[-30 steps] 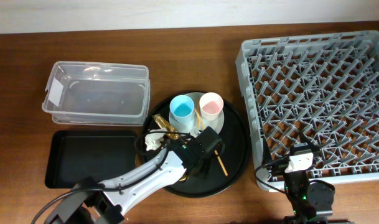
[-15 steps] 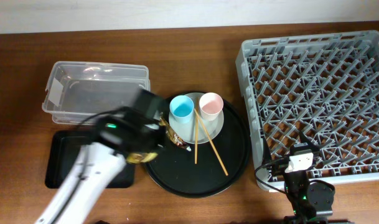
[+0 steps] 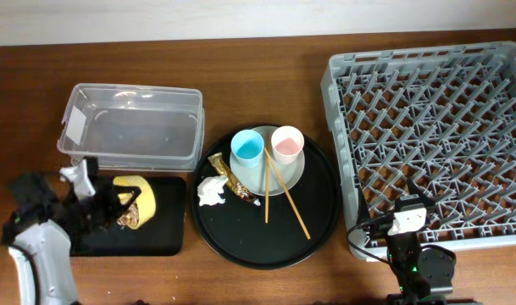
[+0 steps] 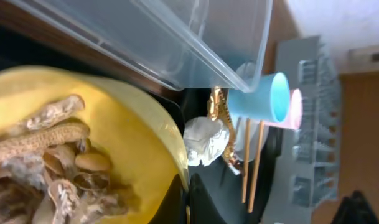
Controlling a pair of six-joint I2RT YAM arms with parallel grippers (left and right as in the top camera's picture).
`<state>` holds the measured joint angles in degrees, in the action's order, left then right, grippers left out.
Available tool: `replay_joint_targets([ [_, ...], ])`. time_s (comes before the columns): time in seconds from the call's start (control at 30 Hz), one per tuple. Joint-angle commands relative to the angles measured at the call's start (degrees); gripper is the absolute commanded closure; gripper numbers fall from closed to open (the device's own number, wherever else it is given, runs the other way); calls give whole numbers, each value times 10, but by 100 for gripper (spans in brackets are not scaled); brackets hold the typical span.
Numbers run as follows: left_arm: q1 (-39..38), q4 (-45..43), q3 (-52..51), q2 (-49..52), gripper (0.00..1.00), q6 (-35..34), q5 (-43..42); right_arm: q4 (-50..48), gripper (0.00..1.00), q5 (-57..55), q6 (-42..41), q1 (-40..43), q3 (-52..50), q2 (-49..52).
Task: Sort waste into correct bins and load items into the dishwasher rack
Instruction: 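Tip the yellow bowl over the small black tray to dump scraps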
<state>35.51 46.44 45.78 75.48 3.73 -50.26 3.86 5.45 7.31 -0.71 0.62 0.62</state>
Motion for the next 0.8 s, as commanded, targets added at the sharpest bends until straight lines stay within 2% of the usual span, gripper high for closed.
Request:
replay_joint_targets([
  [0.0, 47, -36, -41, -5, 100, 29, -124, 2, 1, 3, -2, 3, -3, -4],
  [0.13, 68, -42, -48, -5, 100, 52, -199, 2, 1, 3, -2, 3, -3, -4],
  [0.3, 74, -51, -48, -5, 100, 54, -228, 2, 1, 3, -2, 3, -3, -4],
  [0.37, 84, -53, -48, -5, 100, 54, -266, 2, 1, 3, -2, 3, -3, -4],
  [0.63, 89, -66, -48, -4, 100, 54, -280, 2, 1, 3, -2, 3, -3, -4],
  [0.77, 89, -69, -48, -4, 100, 49, -316, 2, 1, 3, -2, 3, -3, -4],
])
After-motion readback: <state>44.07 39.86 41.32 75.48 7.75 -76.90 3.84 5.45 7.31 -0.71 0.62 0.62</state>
